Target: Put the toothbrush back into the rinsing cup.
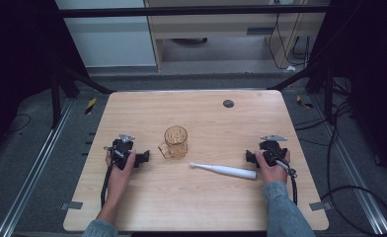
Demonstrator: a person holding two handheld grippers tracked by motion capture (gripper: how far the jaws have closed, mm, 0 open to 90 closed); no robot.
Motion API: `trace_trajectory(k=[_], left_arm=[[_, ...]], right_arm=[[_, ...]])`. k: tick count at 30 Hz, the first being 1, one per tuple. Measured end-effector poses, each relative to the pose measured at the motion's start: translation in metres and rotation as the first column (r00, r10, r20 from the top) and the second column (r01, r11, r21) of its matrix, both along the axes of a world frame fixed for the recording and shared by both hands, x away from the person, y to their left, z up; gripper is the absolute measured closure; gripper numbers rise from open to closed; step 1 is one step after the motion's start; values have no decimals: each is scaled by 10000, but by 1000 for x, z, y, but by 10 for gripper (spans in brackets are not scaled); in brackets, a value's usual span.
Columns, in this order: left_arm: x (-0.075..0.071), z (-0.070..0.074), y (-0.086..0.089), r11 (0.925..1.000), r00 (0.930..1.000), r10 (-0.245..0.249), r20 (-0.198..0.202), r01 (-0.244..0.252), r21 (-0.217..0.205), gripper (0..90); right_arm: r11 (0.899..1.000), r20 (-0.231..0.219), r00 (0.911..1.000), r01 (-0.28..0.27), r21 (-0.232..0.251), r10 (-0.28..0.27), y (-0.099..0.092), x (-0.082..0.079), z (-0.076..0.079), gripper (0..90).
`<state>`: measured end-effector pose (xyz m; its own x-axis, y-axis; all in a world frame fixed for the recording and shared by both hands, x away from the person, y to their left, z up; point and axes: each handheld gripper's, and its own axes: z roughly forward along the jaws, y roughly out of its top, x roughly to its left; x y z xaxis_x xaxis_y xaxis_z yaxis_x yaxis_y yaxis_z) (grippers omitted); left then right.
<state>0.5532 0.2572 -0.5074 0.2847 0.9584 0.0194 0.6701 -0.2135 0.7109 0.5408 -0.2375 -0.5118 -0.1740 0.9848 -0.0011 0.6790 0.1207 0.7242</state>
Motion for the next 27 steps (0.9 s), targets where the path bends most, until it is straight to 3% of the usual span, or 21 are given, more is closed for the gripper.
trace_trajectory(k=[9,16,22,27], left_arm=[[-1,0,0,10000,10000,14,1,-14,11,0],[-1,0,0,10000,10000,-46,-8,46,21,0],[-1,0,0,10000,10000,-73,-9,73,23,0],[-2,0,0,10000,10000,-25,11,25,19,0]], right_arm=[[10000,-14,10000,-90,28,90,-1,-1,0,13],[9974,455,9964,-711,-91,714,-2,-5,6,98],[9899,1110,9837,-1414,-83,1414,3,-19,27,117],[9726,1241,9657,-2319,186,2279,7,-32,38,140]])
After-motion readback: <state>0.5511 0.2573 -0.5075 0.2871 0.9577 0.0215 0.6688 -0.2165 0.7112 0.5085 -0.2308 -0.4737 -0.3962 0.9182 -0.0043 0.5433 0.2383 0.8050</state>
